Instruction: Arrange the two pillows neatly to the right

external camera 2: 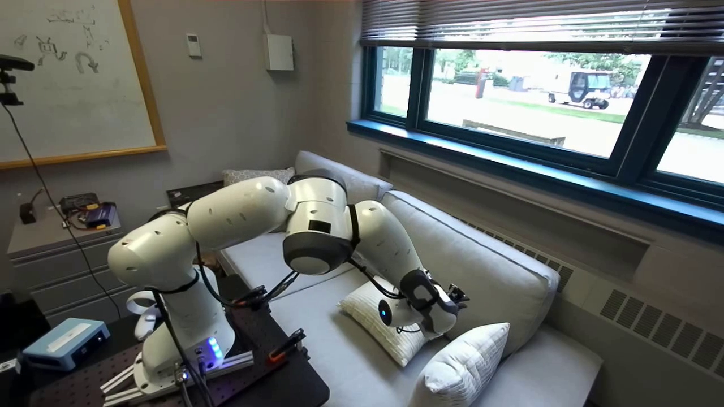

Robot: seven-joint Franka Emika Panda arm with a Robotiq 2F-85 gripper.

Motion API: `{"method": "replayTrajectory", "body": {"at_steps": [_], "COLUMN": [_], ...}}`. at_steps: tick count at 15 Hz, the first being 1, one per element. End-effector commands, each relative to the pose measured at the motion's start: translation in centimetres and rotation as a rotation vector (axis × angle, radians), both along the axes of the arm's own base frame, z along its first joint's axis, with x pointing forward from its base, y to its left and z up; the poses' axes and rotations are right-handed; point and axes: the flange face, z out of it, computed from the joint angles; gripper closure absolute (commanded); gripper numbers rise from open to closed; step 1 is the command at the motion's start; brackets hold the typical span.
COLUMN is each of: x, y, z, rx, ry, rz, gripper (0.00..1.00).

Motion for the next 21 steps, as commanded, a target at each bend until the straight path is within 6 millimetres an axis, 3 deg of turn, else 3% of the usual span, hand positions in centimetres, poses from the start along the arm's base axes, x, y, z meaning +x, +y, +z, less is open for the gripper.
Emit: {"method": "replayTrajectory", "body": {"at_steps": [1,4,6,7,10,14,17,21], "x": [-0.8,-0.3,0.0,0.4,1.3,4.0,4.2,2.4], "y": [8.8,17.3,21.8,23.5,24.5,27.0,31.2,36.8], "z": [-1.4,-3.6,-4.8,-4.7,-7.4,-7.5,-7.9,-11.4], "rx": [0.008,0.023,0.022,0.019,-0.034,-0.167,-0.26,-0.245], "ry": [0.046,0.128,0.213,0.255,0.418,0.614,0.775,0.97], "rz": [0.141,0.297,0.399,0.436,0.485,0.498,0.498,0.555], "gripper": [0.42,0.19,0.04,0.01,0.0,0.0,0.0,0.0]}}
